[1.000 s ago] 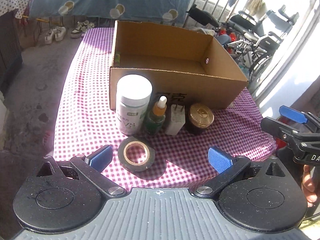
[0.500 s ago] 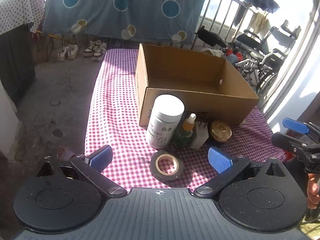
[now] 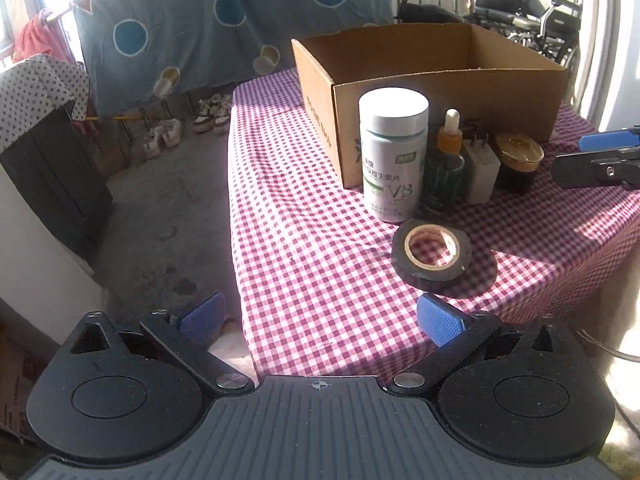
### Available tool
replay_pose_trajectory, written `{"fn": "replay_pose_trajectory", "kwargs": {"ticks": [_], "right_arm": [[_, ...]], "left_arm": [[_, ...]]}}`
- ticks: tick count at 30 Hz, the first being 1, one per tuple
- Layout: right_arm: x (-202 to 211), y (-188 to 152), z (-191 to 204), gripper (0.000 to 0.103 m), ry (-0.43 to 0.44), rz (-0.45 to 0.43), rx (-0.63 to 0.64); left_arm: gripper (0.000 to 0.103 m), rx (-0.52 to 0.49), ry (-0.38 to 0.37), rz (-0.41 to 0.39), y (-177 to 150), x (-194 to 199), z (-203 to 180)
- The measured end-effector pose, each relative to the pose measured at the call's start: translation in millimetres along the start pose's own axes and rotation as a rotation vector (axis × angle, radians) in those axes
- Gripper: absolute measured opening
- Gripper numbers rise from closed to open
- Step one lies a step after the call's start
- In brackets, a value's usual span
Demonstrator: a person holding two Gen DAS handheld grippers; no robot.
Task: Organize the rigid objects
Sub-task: 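Withdraw the right tool from the box toward the black electrical tape, then close the right tool on the rim of the black tape roll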
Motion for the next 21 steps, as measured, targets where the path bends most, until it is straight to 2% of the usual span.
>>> {"fn": "replay_pose_trajectory", "kwargs": {"ticks": [3,6,8,10,18,21], "right_arm": [[-15.1,-7.1,1.9,0.101,0.009,0.042,-0.029],[-26.5,-13.4,2.2,0.096,0.011,0.083,-0.046],[-33.1,-15.7,2.0,0.089,0.02,0.108,-0.061],[-39.1,-17.6,1.1,0.077,0.024,0.133,-0.081],[-56.0,-19.7,9.0,0.056,0.075,0.199,-0.111],[-62.7,-20.7,13.8,0.043,0.085,0.216,-0.094]], "left_arm": [[0.102,-0.053,-0.049,-0.008,1.9,-12.5,-29.1],[0.102,-0.05,-0.118,-0.027,8.6,-21.1,-44.7],[0.1,-0.04,-0.147,-0.033,12.7,-26.8,-50.1],[0.094,-0.038,-0.161,-0.027,15.8,-33.9,-54.6],[0.075,-0.046,-0.206,-0.021,26.9,-47.5,-65.9],[0.074,-0.04,-0.202,-0.012,28.4,-52.2,-66.6]]}}
Point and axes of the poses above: each gripper's, at about its wrist camera, not at the fingertips, and x roughly against the way its jaws point, z to its left, y to its top, the point moved 9 cm from there along -x, roughly the way its jaws point, and after that the axes turned 15 degrees about -x, right-handed, at the moved point
